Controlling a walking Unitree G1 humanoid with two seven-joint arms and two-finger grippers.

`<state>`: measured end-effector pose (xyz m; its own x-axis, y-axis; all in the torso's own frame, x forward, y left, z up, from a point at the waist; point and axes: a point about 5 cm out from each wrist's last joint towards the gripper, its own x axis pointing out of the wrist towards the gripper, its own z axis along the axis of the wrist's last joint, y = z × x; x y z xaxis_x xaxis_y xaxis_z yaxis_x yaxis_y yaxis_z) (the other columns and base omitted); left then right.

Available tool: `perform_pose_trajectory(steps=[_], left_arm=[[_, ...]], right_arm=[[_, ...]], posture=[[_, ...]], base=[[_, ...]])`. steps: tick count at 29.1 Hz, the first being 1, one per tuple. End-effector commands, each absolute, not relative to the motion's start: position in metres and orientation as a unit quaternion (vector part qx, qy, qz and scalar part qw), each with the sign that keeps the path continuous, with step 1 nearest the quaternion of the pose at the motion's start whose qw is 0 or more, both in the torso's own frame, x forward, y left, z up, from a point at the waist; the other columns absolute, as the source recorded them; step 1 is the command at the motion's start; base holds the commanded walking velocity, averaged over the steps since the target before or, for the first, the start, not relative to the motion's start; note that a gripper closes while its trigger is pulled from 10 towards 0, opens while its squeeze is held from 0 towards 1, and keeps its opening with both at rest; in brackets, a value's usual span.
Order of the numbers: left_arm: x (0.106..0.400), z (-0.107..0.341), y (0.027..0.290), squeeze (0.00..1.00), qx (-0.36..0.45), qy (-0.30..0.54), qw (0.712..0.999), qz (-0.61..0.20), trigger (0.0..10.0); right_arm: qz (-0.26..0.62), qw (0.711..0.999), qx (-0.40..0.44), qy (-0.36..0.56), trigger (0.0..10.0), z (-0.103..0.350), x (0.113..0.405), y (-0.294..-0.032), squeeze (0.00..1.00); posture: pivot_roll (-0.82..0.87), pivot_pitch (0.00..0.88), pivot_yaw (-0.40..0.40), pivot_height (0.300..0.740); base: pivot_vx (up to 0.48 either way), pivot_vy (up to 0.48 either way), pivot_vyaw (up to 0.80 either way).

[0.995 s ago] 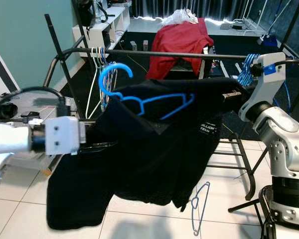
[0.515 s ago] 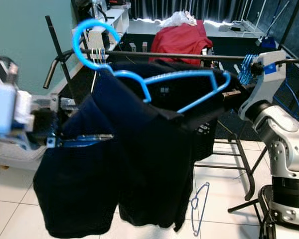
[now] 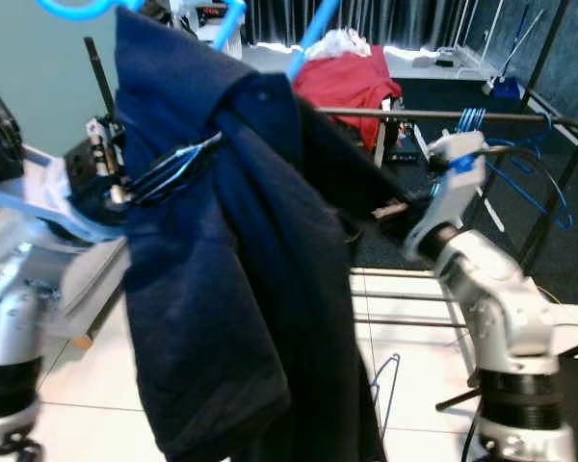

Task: Hang hanger

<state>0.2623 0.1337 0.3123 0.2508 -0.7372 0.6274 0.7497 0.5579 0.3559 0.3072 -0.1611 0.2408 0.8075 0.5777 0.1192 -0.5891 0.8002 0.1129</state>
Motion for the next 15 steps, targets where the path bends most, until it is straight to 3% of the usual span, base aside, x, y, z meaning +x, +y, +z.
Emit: perform_pose_trajectory(steps=[1, 2, 4, 5, 6, 11, 15], left_arm=[[0.263, 0.310, 0.134, 0.00, -0.004, -0.397, 0.796, -0.457, 10.0], [0.264, 0.304, 0.131, 0.00, 0.015, -0.384, 0.802, -0.458, 10.0], [0.264, 0.304, 0.131, 0.00, 0.015, -0.384, 0.802, -0.458, 10.0], [0.267, 0.298, 0.129, 0.00, 0.051, -0.366, 0.808, -0.458, 10.0], [0.272, 0.289, 0.131, 0.00, 0.121, -0.336, 0.816, -0.456, 10.0], [0.276, 0.281, 0.136, 0.00, 0.176, -0.311, 0.816, -0.454, 10.0], [0.292, 0.265, 0.171, 0.00, 0.291, -0.240, 0.826, -0.419, 10.0]], right_arm=[[0.313, 0.946, 0.074, -0.041, 1.8, 0.242, 0.305, -0.159, 0.00], [0.319, 0.944, 0.075, -0.041, 4.4, 0.242, 0.303, -0.156, 0.00], [0.319, 0.944, 0.075, -0.041, 4.4, 0.242, 0.303, -0.156, 0.00], [0.327, 0.941, 0.081, -0.042, 10.0, 0.242, 0.302, -0.154, 0.00], [0.358, 0.930, 0.075, -0.039, 10.0, 0.242, 0.295, -0.155, 1.00], [0.390, 0.918, 0.064, -0.037, 10.0, 0.242, 0.287, -0.160, 1.00], [0.465, 0.885, 0.003, 0.018, 10.0, 0.238, 0.252, -0.202, 1.00]], posture=[[-0.09, 0.005, -0.018, 0.740], [-0.09, 0.007, -0.017, 0.740], [-0.09, 0.007, -0.017, 0.740], [-0.09, 0.007, -0.017, 0.740], [-0.09, 0.007, -0.017, 0.740], [-0.09, 0.013, -0.014, 0.740], [-0.09, 0.017, -0.006, 0.740]], base=[[0.000, 0.000, 0.00], [0.000, 0.000, 0.00], [0.000, 0.000, 0.00], [0.000, 0.000, 0.00], [0.000, 0.000, 0.00], [0.000, 0.000, 0.00], [0.000, 0.000, 0.00]])
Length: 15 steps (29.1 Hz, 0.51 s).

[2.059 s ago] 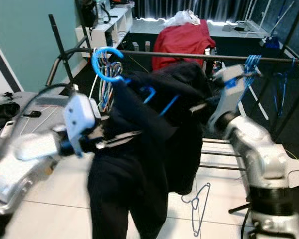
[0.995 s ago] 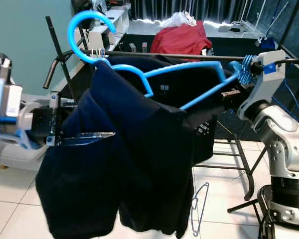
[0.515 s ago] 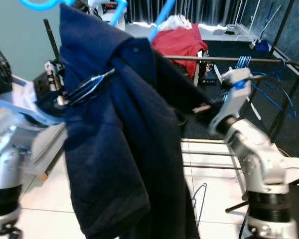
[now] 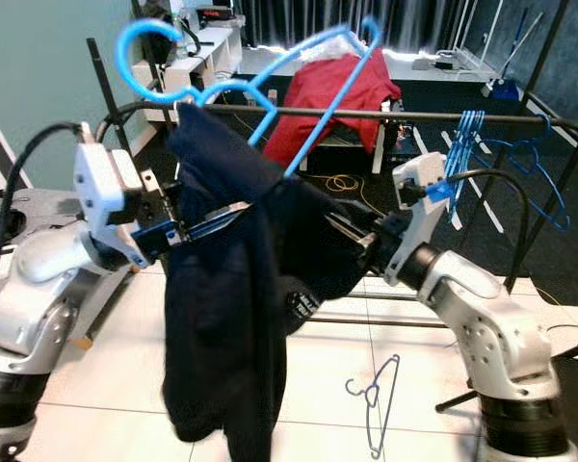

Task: Hang hanger

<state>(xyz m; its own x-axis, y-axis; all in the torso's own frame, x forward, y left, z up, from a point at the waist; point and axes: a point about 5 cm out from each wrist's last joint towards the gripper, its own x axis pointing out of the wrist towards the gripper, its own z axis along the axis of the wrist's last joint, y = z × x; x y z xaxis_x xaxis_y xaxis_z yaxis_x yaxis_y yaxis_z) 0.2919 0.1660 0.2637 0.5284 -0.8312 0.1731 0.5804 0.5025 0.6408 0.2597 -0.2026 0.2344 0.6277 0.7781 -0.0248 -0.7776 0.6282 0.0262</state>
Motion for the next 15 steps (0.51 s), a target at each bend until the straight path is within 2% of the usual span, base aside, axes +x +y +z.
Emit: perform_pose_trajectory(steps=[1, 2, 5, 7, 8, 9, 12, 13, 14, 15], left_arm=[[0.296, 0.262, 0.183, 0.00, 0.328, -0.222, 0.826, -0.402, 10.0], [0.298, 0.263, 0.191, 0.00, 0.346, -0.211, 0.825, -0.393, 10.0], [0.299, 0.265, 0.196, 0.00, 0.360, -0.207, 0.824, -0.385, 10.0], [0.301, 0.263, 0.205, 0.00, 0.418, -0.177, 0.802, -0.387, 10.0], [0.301, 0.263, 0.205, 0.00, 0.418, -0.177, 0.802, -0.387, 10.0], [0.301, 0.261, 0.208, 0.00, 0.444, -0.162, 0.790, -0.391, 10.0], [0.298, 0.260, 0.208, 0.00, 0.453, -0.152, 0.775, -0.413, 10.0], [0.295, 0.258, 0.205, 0.00, 0.455, -0.145, 0.760, -0.441, 10.0], [0.288, 0.256, 0.197, 0.00, 0.452, -0.137, 0.736, -0.485, 10.0], [0.288, 0.256, 0.197, 0.00, 0.452, -0.137, 0.736, -0.485, 10.0]], right_arm=[[0.483, 0.874, -0.007, 0.047, 10.0, 0.236, 0.238, -0.214, 1.00], [0.494, 0.867, -0.014, 0.065, 10.0, 0.236, 0.228, -0.220, 1.00], [0.499, 0.863, -0.019, 0.072, 10.0, 0.238, 0.222, -0.224, 1.00], [0.502, 0.864, -0.021, 0.043, 10.0, 0.253, 0.218, -0.227, 1.00], [0.502, 0.864, -0.021, 0.043, 10.0, 0.253, 0.218, -0.227, 1.00], [0.503, 0.864, -0.021, 0.027, 10.0, 0.260, 0.217, -0.228, 1.00], [0.495, 0.869, -0.023, -0.011, 10.0, 0.273, 0.220, -0.231, 1.00], [0.483, 0.874, -0.026, -0.042, 10.0, 0.284, 0.223, -0.233, 1.00], [0.484, 0.872, -0.029, -0.064, 10.0, 0.293, 0.225, -0.233, 0.31], [0.484, 0.872, -0.029, -0.064, 10.0, 0.293, 0.225, -0.233, 0.31]], posture=[[-0.09, 0.018, -0.006, 0.740], [-0.10, 0.019, -0.004, 0.740], [-0.10, 0.019, -0.001, 0.740], [-0.10, 0.019, 0.001, 0.740], [-0.10, 0.019, 0.001, 0.740], [-0.10, 0.019, 0.001, 0.740], [-0.09, 0.020, 0.004, 0.740], [-0.09, 0.020, 0.004, 0.740], [-0.09, 0.017, 0.002, 0.740], [-0.09, 0.017, 0.002, 0.740]], base=[[0.000, 0.000, 0.00], [0.000, 0.000, 0.00], [0.000, 0.000, 0.00], [0.000, 0.000, 0.00], [0.000, 0.000, 0.00], [0.000, 0.000, 0.00], [0.000, 0.000, 0.00], [0.000, 0.000, 0.00], [0.000, 0.000, 0.00], [0.000, 0.000, 0.00]])
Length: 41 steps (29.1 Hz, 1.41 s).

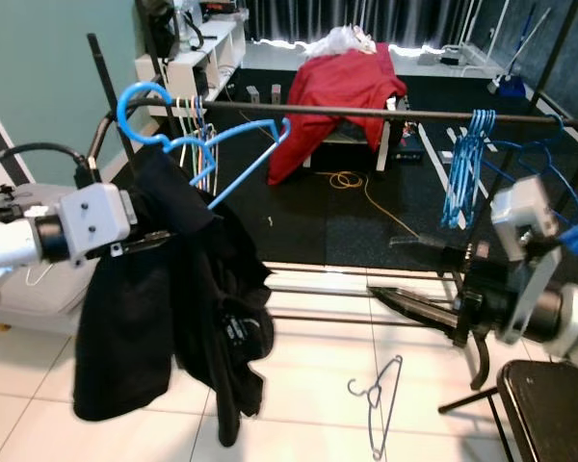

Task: Hang hanger

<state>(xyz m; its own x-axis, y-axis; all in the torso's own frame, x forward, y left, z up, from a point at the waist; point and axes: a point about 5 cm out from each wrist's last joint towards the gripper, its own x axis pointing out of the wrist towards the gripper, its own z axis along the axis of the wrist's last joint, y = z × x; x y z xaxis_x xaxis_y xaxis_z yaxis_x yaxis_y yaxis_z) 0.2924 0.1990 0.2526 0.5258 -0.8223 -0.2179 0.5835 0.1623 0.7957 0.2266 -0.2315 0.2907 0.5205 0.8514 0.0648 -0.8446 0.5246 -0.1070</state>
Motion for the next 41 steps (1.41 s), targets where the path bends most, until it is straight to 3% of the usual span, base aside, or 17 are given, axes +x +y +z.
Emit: perform_pose_trajectory(steps=[1, 2, 3, 5, 6, 7, 8, 9, 10, 11, 15, 28, 29, 31, 32, 41], left_arm=[[0.283, 0.253, 0.191, 0.00, 0.451, -0.133, 0.718, -0.514, 10.0], [0.283, 0.253, 0.191, 0.00, 0.451, -0.133, 0.718, -0.514, 10.0], [0.278, 0.251, 0.184, 0.00, 0.449, -0.129, 0.699, -0.542, 10.0], [0.278, 0.251, 0.184, 0.00, 0.449, -0.129, 0.699, -0.542, 10.0], [0.270, 0.247, 0.173, 0.00, 0.446, -0.123, 0.669, -0.582, 10.0], [0.270, 0.247, 0.173, 0.00, 0.446, -0.123, 0.669, -0.582, 10.0], [0.262, 0.244, 0.159, 0.00, 0.442, -0.125, 0.637, -0.619, 10.0], [0.262, 0.244, 0.159, 0.00, 0.442, -0.125, 0.637, -0.619, 10.0], [0.255, 0.244, 0.148, 0.00, 0.437, -0.131, 0.610, -0.647, 10.0], [0.255, 0.244, 0.148, 0.00, 0.437, -0.131, 0.610, -0.647, 10.0], [0.247, 0.248, 0.133, 0.00, 0.437, -0.150, 0.565, -0.683, 10.0], [0.234, 0.252, 0.120, 0.00, 0.422, -0.165, 0.532, -0.715, 10.0], [0.233, 0.253, 0.119, 0.00, 0.420, -0.166, 0.529, -0.718, 10.0], [0.233, 0.253, 0.119, 0.00, 0.420, -0.166, 0.529, -0.718, 10.0], [0.232, 0.253, 0.118, 0.00, 0.419, -0.168, 0.527, -0.720, 10.0], [0.227, 0.252, 0.111, 0.00, 0.411, -0.178, 0.518, -0.729, 10.0]], right_arm=[[0.488, 0.869, -0.032, -0.074, 10.0, 0.299, 0.225, -0.234, 0.31], [0.488, 0.869, -0.032, -0.074, 10.0, 0.299, 0.225, -0.234, 0.31], [0.501, 0.861, -0.029, -0.075, 10.0, 0.301, 0.225, -0.233, 0.00], [0.501, 0.861, -0.029, -0.075, 10.0, 0.301, 0.225, -0.233, 0.00], [0.528, 0.847, -0.035, -0.055, 10.0, 0.296, 0.224, -0.227, 0.00], [0.528, 0.847, -0.035, -0.055, 10.0, 0.296, 0.224, -0.227, 0.00], [0.555, 0.831, -0.041, -0.024, 10.0, 0.287, 0.225, -0.219, 0.00], [0.555, 0.831, -0.041, -0.024, 10.0, 0.287, 0.225, -0.219, 0.00], [0.577, 0.816, -0.044, 0.004, 10.0, 0.278, 0.225, -0.212, 0.00], [0.577, 0.816, -0.044, 0.004, 10.0, 0.278, 0.225, -0.212, 0.00], [0.606, 0.789, -0.072, 0.070, 10.0, 0.259, 0.224, -0.202, 0.00], [0.612, 0.775, -0.103, 0.117, 10.0, 0.241, 0.231, -0.195, 0.00], [0.613, 0.775, -0.103, 0.114, 9.0, 0.241, 0.233, -0.194, 0.00], [0.613, 0.775, -0.103, 0.114, 9.0, 0.241, 0.233, -0.194, 0.00], [0.612, 0.777, -0.100, 0.110, 0.0, 0.241, 0.236, -0.193, 0.00], [0.616, 0.776, -0.092, 0.099, 0.0, 0.240, 0.240, -0.187, 0.00]], posture=[[-0.09, 0.016, 0.000, 0.740], [-0.09, 0.016, 0.000, 0.740], [-0.09, 0.016, 0.000, 0.740], [-0.09, 0.016, 0.000, 0.740], [-0.10, 0.016, -0.004, 0.740], [-0.10, 0.016, -0.004, 0.740], [-0.10, 0.013, -0.009, 0.740], [-0.10, 0.013, -0.009, 0.740], [-0.10, 0.012, -0.010, 0.740], [-0.10, 0.012, -0.010, 0.740], [-0.10, 0.007, -0.010, 0.740], [-0.10, 0.000, -0.020, 0.740], [-0.10, 0.000, -0.020, 0.740], [-0.10, 0.000, -0.020, 0.740], [-0.10, 0.000, -0.022, 0.740], [-0.10, 0.000, -0.026, 0.740]], base=[[0.000, 0.000, 0.00], [0.000, 0.000, 0.00], [0.000, 0.000, 0.00], [0.000, 0.000, 0.00], [0.000, 0.000, 0.00], [0.000, 0.000, 0.00], [0.000, 0.000, 0.00], [0.000, 0.000, 0.00], [0.000, 0.000, 0.00], [0.000, 0.000, 0.00], [0.000, 0.000, 0.00], [0.000, 0.000, 0.00], [0.000, 0.000, 0.00], [0.000, 0.000, 0.00], [0.000, 0.000, 0.00], [0.000, 0.000, 0.00]])
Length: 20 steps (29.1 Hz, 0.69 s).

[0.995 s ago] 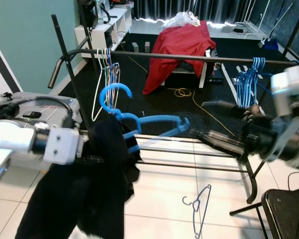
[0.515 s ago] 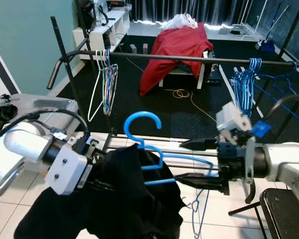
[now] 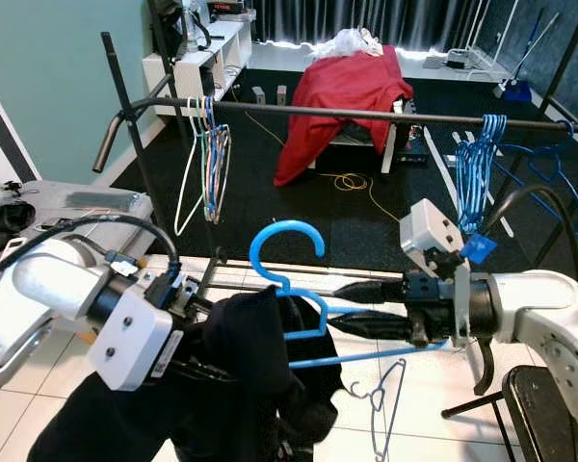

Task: Hang hanger

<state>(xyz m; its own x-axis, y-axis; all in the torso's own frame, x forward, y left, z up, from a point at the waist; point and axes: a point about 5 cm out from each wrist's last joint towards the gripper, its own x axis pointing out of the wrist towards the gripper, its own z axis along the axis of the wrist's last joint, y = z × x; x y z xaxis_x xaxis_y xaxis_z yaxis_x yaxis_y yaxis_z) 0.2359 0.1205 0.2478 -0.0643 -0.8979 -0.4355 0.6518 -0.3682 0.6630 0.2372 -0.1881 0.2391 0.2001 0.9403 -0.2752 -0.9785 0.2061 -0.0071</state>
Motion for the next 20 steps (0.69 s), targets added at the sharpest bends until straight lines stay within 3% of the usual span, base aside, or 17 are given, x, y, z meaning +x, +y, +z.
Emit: perform_pose_trajectory(steps=[1, 9, 11, 12, 13, 14, 16, 20], left_arm=[[0.227, 0.252, 0.111, 0.00, 0.411, -0.178, 0.518, -0.729, 10.0], [0.222, 0.255, 0.106, 0.00, 0.385, -0.196, 0.512, -0.742, 10.0], [0.221, 0.262, 0.103, 0.00, 0.343, -0.210, 0.526, -0.750, 10.0], [0.224, 0.264, 0.103, 0.35, 0.318, -0.202, 0.542, -0.751, 10.0], [0.224, 0.264, 0.103, 0.35, 0.318, -0.202, 0.542, -0.751, 10.0], [0.226, 0.266, 0.104, 1.00, 0.302, -0.194, 0.553, -0.752, 10.0], [0.230, 0.268, 0.106, 1.00, 0.256, -0.169, 0.572, -0.761, 10.0], [0.232, 0.269, 0.107, 1.00, 0.231, -0.162, 0.578, -0.766, 10.0]], right_arm=[[0.616, 0.776, -0.092, 0.099, 0.0, 0.240, 0.240, -0.187, 0.00], [0.616, 0.776, -0.090, 0.097, 0.0, 0.240, 0.241, -0.189, 0.00], [0.607, 0.783, -0.095, 0.092, 0.0, 0.244, 0.244, -0.195, 0.00], [0.604, 0.786, -0.097, 0.089, 0.0, 0.246, 0.245, -0.197, 0.00], [0.604, 0.786, -0.097, 0.089, 0.0, 0.246, 0.245, -0.197, 0.00], [0.602, 0.788, -0.098, 0.088, 0.0, 0.247, 0.246, -0.198, 0.00], [0.601, 0.788, -0.100, 0.087, 0.0, 0.248, 0.246, -0.199, 0.00], [0.600, 0.789, -0.102, 0.085, 0.0, 0.249, 0.247, -0.200, 0.00]], posture=[[-0.10, 0.000, -0.026, 0.740], [-0.10, 0.000, -0.022, 0.740], [-0.10, 0.000, -0.018, 0.740], [-0.10, 0.000, -0.018, 0.740], [-0.10, 0.000, -0.018, 0.740], [-0.10, 0.000, -0.018, 0.740], [-0.11, 0.000, -0.017, 0.740], [-0.11, 0.000, -0.017, 0.740]], base=[[0.000, 0.000, 0.00], [0.000, 0.000, 0.00], [0.000, 0.000, 0.00], [0.000, 0.000, 0.00], [0.000, 0.000, 0.00], [0.000, 0.000, 0.00], [0.000, 0.000, 0.00], [0.000, 0.000, 0.00]])
